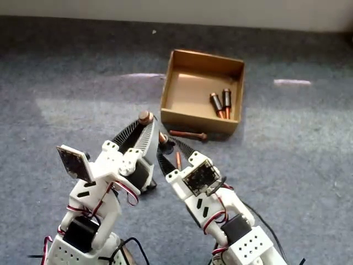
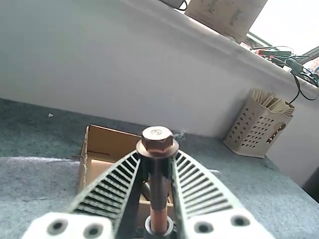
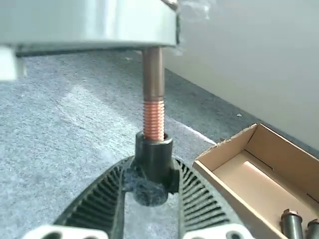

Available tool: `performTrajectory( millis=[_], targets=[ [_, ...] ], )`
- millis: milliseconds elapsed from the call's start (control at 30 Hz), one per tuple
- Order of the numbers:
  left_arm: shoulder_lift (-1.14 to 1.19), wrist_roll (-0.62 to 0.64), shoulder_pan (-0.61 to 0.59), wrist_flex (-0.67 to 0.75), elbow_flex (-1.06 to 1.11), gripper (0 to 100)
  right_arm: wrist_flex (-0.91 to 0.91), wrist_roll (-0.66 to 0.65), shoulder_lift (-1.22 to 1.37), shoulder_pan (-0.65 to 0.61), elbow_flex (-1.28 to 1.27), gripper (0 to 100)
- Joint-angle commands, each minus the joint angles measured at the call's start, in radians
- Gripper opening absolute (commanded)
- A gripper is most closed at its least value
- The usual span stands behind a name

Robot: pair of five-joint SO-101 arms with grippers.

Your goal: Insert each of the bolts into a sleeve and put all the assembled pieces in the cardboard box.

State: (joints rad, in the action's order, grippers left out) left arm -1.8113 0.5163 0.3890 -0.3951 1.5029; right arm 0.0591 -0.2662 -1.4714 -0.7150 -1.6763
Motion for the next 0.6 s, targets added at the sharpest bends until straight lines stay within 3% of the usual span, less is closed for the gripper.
performTrajectory(
  millis=[0, 267, 567],
  targets=[
    [-0.016, -0.046, 0.053, 0.023, -0.007, 1, 0.004, -0.006, -0.016, -0.001, -0.116, 0.5],
    [-0.016, -0.055, 0.053, 0.020, -0.007, 1, 0.004, -0.006, -0.015, 0.010, -0.116, 0.5],
    [-0.016, -0.238, 0.122, -0.080, -0.004, 3, 0.004, -0.006, -0.016, 0.076, -0.116, 0.5]
  ],
)
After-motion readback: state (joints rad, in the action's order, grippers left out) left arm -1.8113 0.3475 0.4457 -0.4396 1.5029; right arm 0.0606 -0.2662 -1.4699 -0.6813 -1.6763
